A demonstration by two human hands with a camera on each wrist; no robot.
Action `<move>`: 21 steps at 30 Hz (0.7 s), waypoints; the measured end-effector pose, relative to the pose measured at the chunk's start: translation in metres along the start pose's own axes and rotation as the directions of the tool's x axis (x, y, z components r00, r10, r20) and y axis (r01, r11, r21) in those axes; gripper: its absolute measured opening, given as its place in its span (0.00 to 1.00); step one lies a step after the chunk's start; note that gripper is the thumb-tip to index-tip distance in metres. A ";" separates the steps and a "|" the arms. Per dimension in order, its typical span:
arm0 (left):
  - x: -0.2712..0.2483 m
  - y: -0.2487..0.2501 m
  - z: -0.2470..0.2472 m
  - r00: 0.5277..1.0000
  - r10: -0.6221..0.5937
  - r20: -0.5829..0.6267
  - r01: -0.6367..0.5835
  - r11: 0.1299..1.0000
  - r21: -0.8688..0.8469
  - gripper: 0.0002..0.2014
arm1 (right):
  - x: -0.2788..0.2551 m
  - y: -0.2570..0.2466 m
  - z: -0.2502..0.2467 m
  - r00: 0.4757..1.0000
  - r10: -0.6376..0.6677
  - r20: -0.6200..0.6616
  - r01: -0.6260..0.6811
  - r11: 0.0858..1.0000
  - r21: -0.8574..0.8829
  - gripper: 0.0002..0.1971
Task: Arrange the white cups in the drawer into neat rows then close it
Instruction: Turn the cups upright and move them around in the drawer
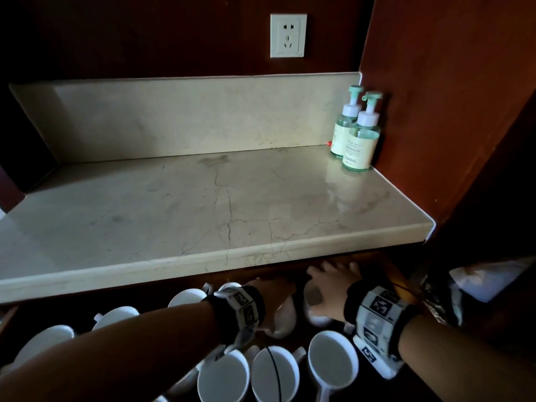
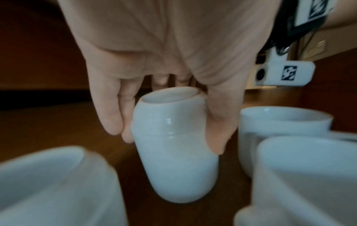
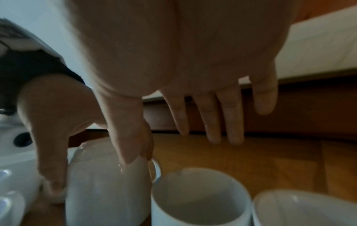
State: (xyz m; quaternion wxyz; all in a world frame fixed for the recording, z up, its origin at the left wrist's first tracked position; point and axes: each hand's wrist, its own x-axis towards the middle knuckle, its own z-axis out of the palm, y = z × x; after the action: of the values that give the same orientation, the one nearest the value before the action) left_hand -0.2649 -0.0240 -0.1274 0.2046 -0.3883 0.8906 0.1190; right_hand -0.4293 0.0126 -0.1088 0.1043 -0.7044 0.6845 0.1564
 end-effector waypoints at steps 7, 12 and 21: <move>-0.065 0.004 -0.010 0.944 0.194 -0.268 -0.180 0.981 0.074 0.41 | -0.040 0.028 -0.003 0.937 -0.345 -0.048 0.324 0.813 0.484 0.50; -0.094 0.002 -0.017 0.829 0.155 -0.537 -0.336 0.906 -0.259 0.38 | -0.046 0.021 0.005 0.904 -0.389 -0.175 0.364 0.490 0.792 0.51; -0.073 -0.028 0.003 0.857 -0.096 -0.506 -0.318 0.675 -0.666 0.42 | -0.037 -0.011 -0.003 0.909 -0.188 -0.371 0.415 0.482 0.772 0.38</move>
State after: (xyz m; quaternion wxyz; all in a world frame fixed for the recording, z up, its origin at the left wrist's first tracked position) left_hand -0.1980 0.0054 -0.0983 -0.2139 -0.3966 0.8118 0.3713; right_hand -0.4190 0.0462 -0.0933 0.3715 -0.6901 0.5461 -0.2957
